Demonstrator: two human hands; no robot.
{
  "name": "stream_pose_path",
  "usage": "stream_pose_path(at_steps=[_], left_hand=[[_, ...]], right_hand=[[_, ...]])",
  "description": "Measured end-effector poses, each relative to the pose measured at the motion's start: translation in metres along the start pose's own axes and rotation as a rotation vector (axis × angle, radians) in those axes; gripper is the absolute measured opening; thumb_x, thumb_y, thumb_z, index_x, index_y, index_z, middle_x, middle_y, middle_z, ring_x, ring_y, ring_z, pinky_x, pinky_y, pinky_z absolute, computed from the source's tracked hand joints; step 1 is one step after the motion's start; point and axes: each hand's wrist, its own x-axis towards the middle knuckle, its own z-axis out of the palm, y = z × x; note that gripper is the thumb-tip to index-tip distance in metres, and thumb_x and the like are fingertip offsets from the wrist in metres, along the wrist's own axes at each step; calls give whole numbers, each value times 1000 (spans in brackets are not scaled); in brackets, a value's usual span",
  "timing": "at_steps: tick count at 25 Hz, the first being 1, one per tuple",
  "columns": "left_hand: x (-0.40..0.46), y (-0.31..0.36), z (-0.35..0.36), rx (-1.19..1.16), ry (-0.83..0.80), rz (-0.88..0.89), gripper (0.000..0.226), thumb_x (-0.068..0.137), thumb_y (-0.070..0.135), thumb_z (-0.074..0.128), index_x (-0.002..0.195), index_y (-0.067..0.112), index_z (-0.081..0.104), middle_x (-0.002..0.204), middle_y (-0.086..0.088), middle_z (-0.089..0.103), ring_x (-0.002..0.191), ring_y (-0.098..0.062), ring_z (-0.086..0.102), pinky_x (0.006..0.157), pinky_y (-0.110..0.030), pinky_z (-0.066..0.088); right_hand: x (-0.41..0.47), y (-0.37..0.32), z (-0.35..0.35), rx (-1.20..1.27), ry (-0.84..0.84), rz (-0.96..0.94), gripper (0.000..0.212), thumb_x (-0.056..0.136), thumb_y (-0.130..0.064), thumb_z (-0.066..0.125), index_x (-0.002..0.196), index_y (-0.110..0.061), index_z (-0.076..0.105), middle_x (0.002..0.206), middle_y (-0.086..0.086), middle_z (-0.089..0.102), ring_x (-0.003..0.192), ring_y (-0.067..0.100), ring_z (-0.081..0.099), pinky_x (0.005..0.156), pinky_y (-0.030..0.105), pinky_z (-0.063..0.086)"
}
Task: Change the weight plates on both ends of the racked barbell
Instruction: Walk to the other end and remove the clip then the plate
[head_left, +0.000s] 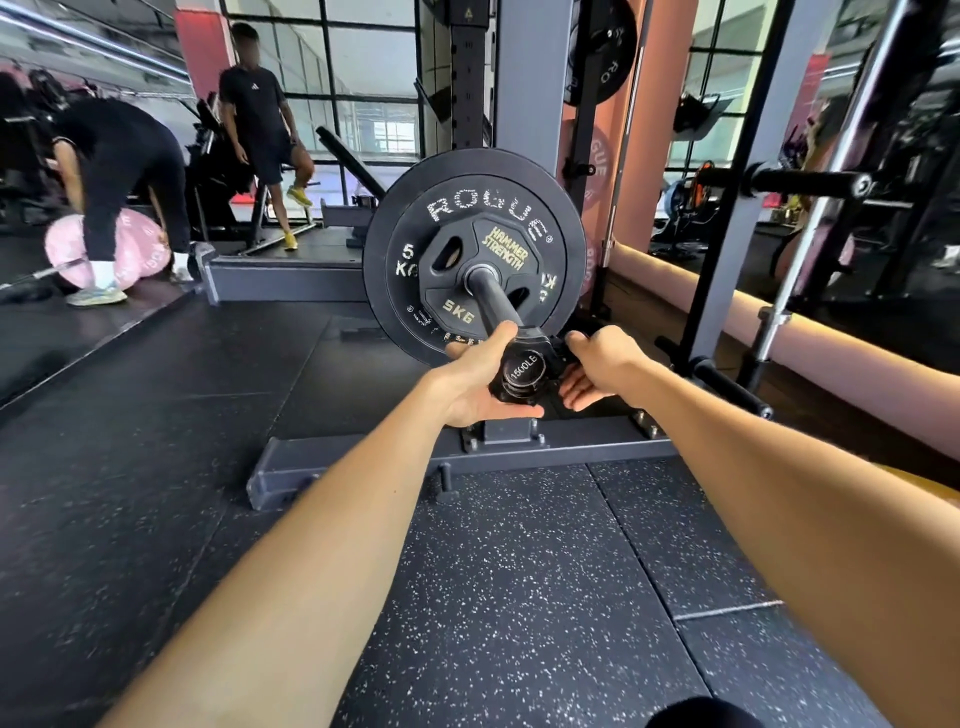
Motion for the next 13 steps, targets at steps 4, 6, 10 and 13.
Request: stream_pose_path(at_steps=[4, 6, 10, 13], left_hand=[[-10, -5, -7, -14, -115, -78, 94, 65, 55, 81, 139, 22, 35, 143, -20, 45, 101, -45, 69, 75, -50, 61], [-18, -10, -12, 42, -204, -115, 89, 74, 64, 74, 142, 15, 45, 140, -20, 54, 106, -42, 69, 79, -46, 60], [-44, -8, -40, 110, -192, -32, 67, 86, 54, 69, 134, 8, 56, 127, -20, 66, 111, -34, 68, 91, -47, 58], [-63, 0, -68, 96, -66, 90, 74, 81, 31, 82, 137, 11, 37, 129, -19, 61, 108, -32, 69, 89, -50, 58]], right_hand=[[-29, 5, -6, -20, 19, -11, 56, 105, -27, 33, 69, 10, 55, 63, 23, 64, 50, 32, 63, 44, 35, 58], [-42, 6, -5, -24, 19, -26, 51, 103, -25, 37, 69, 8, 55, 59, 20, 64, 46, 31, 62, 40, 33, 55], [-58, -2, 9, -51, 11, -139, 46, 103, -26, 42, 70, 3, 56, 52, 12, 57, 31, 20, 50, 32, 22, 41], [-64, -25, 27, -36, -83, -223, 41, 103, -30, 47, 75, -1, 56, 58, 11, 55, 35, 18, 47, 33, 23, 39]])
